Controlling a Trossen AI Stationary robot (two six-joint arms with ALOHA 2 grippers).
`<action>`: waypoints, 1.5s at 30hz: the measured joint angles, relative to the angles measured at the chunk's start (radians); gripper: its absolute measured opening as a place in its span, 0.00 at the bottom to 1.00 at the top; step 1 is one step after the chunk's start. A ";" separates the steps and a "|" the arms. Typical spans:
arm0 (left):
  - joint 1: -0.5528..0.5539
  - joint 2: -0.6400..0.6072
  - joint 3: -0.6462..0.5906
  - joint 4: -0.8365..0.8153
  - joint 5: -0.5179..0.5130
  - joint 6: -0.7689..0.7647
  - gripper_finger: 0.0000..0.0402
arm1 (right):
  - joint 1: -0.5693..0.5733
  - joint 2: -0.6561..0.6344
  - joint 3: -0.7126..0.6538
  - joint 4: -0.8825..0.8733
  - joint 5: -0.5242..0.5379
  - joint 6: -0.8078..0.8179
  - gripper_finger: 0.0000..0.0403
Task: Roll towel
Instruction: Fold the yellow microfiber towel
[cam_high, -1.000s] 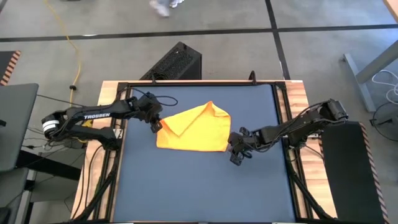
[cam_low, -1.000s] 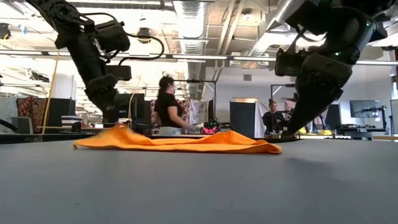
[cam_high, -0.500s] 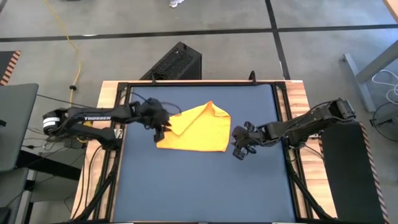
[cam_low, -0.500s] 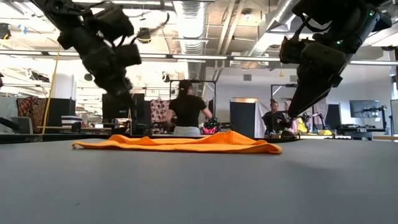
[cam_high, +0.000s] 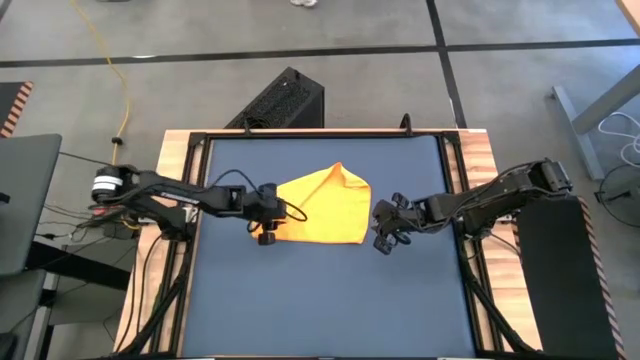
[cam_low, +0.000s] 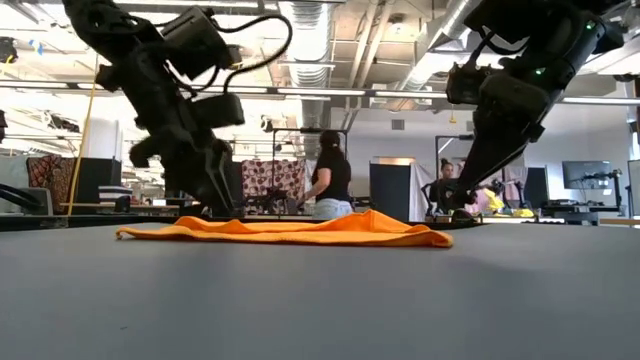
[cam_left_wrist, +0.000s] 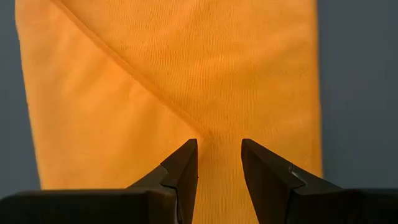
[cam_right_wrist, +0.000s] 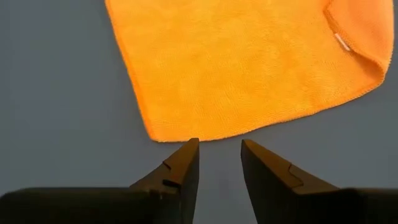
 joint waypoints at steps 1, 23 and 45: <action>-0.005 0.020 0.001 0.021 -0.018 -0.005 0.29 | -0.004 0.000 0.000 -0.001 0.000 -0.001 0.36; -0.011 0.143 0.057 0.026 -0.090 -0.038 0.06 | -0.032 0.001 0.000 0.016 0.003 0.004 0.36; 0.093 0.032 0.244 -0.284 -0.137 0.051 0.00 | -0.296 0.197 0.064 0.337 0.016 -0.005 0.53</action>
